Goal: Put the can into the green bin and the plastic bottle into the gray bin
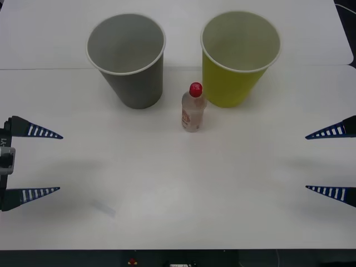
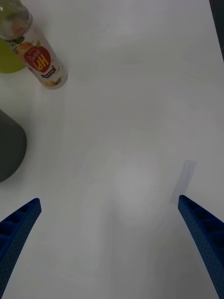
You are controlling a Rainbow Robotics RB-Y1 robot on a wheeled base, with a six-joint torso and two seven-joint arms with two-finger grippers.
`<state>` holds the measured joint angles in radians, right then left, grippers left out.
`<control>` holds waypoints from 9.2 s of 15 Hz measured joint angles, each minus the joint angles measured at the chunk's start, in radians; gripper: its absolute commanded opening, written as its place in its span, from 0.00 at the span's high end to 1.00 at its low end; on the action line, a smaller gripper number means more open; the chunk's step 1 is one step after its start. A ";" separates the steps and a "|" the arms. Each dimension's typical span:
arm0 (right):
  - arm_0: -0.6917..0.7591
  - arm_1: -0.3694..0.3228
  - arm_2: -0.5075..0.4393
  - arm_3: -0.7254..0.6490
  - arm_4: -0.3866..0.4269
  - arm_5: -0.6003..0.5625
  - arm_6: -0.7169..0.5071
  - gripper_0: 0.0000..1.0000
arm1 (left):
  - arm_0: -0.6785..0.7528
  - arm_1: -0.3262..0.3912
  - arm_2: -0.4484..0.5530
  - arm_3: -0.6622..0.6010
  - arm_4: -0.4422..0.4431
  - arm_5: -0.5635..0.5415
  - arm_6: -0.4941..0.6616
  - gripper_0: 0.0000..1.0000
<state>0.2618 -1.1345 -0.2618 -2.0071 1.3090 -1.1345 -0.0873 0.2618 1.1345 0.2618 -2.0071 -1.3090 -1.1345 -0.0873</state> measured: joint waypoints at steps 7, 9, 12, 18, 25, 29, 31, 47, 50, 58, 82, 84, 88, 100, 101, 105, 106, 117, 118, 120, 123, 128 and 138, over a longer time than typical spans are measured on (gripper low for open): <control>0.015 0.028 -0.001 -0.005 -0.060 0.008 0.001 0.00 | 0.000 0.000 0.000 0.000 0.000 0.000 0.000 0.00; 0.015 0.038 0.010 -0.002 -0.080 0.025 0.000 0.00 | 0.000 0.000 0.000 0.000 0.000 0.000 0.000 0.00; 0.015 0.044 0.088 0.028 -0.171 0.107 0.014 0.00 | 0.000 0.000 0.000 0.000 0.000 0.000 0.000 0.00; 0.015 0.050 0.283 0.037 -0.336 0.352 0.065 0.00 | 0.000 0.000 0.000 0.000 0.000 0.000 0.000 0.00; 0.012 0.153 0.406 0.033 -0.385 0.553 0.135 0.00 | 0.000 0.000 0.000 0.000 0.000 0.000 0.000 0.00; 0.008 0.179 0.543 -0.030 -0.395 0.806 0.179 0.00 | 0.000 0.000 0.000 0.000 0.000 0.000 0.000 0.00; 0.005 0.188 0.626 -0.078 -0.388 0.975 0.194 0.00 | 0.000 0.000 0.000 0.000 0.000 0.000 0.000 0.00; -0.256 0.504 0.980 0.098 -0.120 1.510 0.151 0.00 | 0.000 0.000 0.000 0.000 0.000 0.000 0.000 0.00; -0.295 0.555 0.994 0.160 -0.097 1.508 0.144 0.00 | 0.000 0.000 0.000 0.000 0.000 0.000 0.000 0.00; -0.395 0.685 1.010 0.313 -0.069 1.501 0.131 0.00 | 0.000 0.000 0.000 0.000 0.000 0.000 0.000 0.00; -0.624 0.846 0.985 0.608 -0.057 1.532 0.115 1.00 | 0.000 0.000 0.000 0.000 0.000 0.000 0.000 0.00; -0.623 0.846 0.985 0.607 -0.057 1.532 0.114 1.00 | 0.000 0.000 0.000 0.000 0.000 0.000 0.000 0.00; -0.624 0.844 0.985 0.608 -0.057 1.532 0.115 1.00 | 0.000 0.000 0.000 0.000 0.000 0.000 0.000 0.00; -0.486 0.619 0.992 0.315 -0.168 1.284 0.093 1.00 | 0.000 0.000 0.000 0.000 0.000 0.000 0.000 0.00; -0.476 0.586 0.989 0.284 -0.195 1.247 0.092 1.00 | 0.000 0.000 0.000 0.000 0.000 0.000 0.000 0.00; -0.457 0.500 0.923 0.237 -0.246 1.039 0.072 1.00 | 0.000 0.000 0.000 0.000 0.000 0.000 0.000 0.00; -0.457 0.489 0.900 0.237 -0.247 0.981 0.054 1.00 | 0.000 0.000 0.000 0.000 0.000 0.000 0.000 0.00; -0.462 0.436 0.593 0.060 0.231 0.365 -0.569 1.00 | 0.000 0.000 0.000 0.000 0.000 0.000 0.000 0.00; -0.463 0.451 0.550 0.021 0.311 0.299 -0.651 1.00 | 0.000 0.000 0.000 0.000 0.000 0.000 0.000 0.00; -0.466 0.486 0.487 -0.054 0.442 0.186 -0.804 1.00 | 0.000 0.000 0.000 0.000 0.000 0.000 0.000 0.00; -0.510 0.540 0.435 -0.157 0.598 0.037 -1.031 1.00 | 0.000 0.000 0.000 0.000 0.000 0.000 0.000 0.00; -0.685 0.608 0.429 -0.193 0.745 -0.141 -1.242 1.00 | 0.000 0.000 0.000 0.000 0.000 0.000 0.000 0.00; -1.083 0.689 0.451 0.066 0.702 -0.208 -1.254 1.00 | 0.000 0.000 0.000 0.000 0.000 0.000 0.000 0.00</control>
<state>-0.8208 -0.4456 0.1890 -1.9415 2.0107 -1.3427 -1.3409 0.2618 1.1345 0.2618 -2.0072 -1.3090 -1.1345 -0.0873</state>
